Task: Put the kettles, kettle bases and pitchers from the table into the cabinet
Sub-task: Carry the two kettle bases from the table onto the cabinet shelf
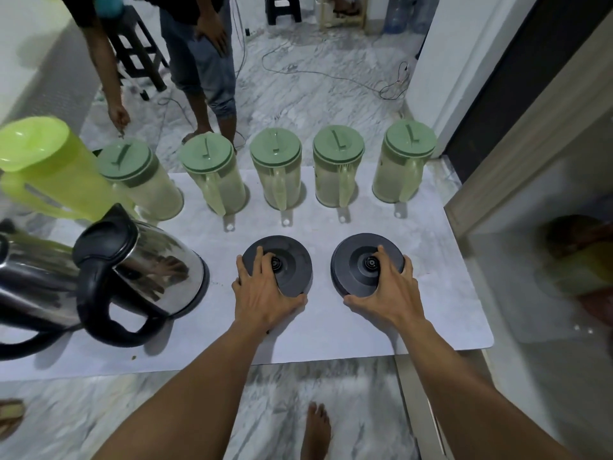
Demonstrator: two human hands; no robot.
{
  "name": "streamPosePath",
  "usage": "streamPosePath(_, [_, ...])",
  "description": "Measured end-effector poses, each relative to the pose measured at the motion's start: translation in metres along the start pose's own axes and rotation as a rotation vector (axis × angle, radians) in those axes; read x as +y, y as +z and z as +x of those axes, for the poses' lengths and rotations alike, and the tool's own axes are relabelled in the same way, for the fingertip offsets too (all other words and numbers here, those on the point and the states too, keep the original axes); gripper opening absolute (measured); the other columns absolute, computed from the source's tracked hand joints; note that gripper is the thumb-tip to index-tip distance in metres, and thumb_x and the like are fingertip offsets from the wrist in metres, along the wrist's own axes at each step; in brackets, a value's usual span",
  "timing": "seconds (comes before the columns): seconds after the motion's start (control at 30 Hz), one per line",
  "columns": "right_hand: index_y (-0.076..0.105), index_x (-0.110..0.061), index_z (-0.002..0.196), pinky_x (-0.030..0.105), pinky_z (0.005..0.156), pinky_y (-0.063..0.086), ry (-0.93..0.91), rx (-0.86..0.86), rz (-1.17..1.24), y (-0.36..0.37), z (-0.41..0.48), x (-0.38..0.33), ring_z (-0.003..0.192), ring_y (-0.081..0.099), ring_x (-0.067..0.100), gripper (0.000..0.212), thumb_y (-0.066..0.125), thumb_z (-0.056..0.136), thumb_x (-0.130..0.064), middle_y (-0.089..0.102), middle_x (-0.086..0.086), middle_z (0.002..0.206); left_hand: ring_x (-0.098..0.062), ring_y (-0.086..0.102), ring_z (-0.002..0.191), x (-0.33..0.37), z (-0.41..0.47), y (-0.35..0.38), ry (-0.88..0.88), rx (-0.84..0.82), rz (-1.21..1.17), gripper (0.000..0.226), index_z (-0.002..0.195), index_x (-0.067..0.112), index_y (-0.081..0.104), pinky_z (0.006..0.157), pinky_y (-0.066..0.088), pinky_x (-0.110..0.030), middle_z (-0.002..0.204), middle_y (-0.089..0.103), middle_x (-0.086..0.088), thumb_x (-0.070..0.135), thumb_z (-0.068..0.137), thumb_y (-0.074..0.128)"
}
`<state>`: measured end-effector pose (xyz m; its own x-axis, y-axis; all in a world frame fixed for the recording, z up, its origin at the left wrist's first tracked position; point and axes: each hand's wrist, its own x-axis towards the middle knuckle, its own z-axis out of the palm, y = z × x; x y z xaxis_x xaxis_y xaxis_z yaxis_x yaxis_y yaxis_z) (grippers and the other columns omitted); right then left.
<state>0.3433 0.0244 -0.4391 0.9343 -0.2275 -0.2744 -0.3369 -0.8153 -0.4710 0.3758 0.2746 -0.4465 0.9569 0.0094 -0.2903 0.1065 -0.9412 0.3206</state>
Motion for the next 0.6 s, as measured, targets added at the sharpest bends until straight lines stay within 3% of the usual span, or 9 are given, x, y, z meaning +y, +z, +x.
streamPosePath(0.2, [0.009, -0.037, 0.157, 0.046, 0.103, 0.045, 0.088, -0.056, 0.005, -0.016, -0.013, -0.01, 0.142, 0.033, 0.04, 0.135, 0.076, 0.045, -0.072, 0.023, 0.011, 0.155, -0.039, 0.0, 0.15, 0.0, -0.01, -0.029, 0.051, 0.021, 0.003, 0.112, 0.146, 0.023, 0.021, 0.108, 0.031, -0.059, 0.166, 0.01, 0.0, 0.076, 0.059, 0.066])
streamPosePath(0.3, [0.01, -0.034, 0.157, 0.048, 0.102, 0.046, 0.088, -0.061, -0.012, -0.03, -0.02, -0.011, 0.144, 0.03, 0.037, 0.137, 0.072, 0.045, -0.082, 0.031, 0.008, 0.155, -0.04, 0.0, 0.15, 0.006, -0.015, -0.043, 0.089, -0.002, 0.021, 0.114, 0.148, 0.022, 0.02, 0.107, 0.03, -0.059, 0.167, 0.008, 0.0, 0.076, 0.06, 0.067])
streamPosePath(0.43, [0.016, -0.025, 0.158, 0.05, 0.105, 0.044, 0.038, 0.012, -0.05, -0.06, -0.05, -0.03, 0.148, 0.02, 0.032, 0.126, 0.078, 0.059, -0.072, 0.039, 0.004, 0.154, -0.04, 0.001, 0.149, 0.012, -0.028, -0.076, 0.168, 0.015, 0.022, 0.12, 0.151, 0.021, 0.018, 0.107, 0.031, -0.057, 0.167, 0.009, 0.001, 0.077, 0.058, 0.068])
streamPosePath(0.6, [0.022, -0.025, 0.153, 0.047, 0.102, 0.045, 0.074, 0.137, -0.088, -0.097, -0.094, -0.059, 0.145, 0.024, 0.032, 0.118, 0.076, 0.059, -0.072, 0.045, 0.001, 0.152, -0.041, 0.011, 0.147, 0.013, -0.044, -0.118, 0.296, 0.025, 0.013, 0.116, 0.145, 0.02, 0.024, 0.106, 0.034, -0.06, 0.163, 0.021, -0.003, 0.077, 0.054, 0.069])
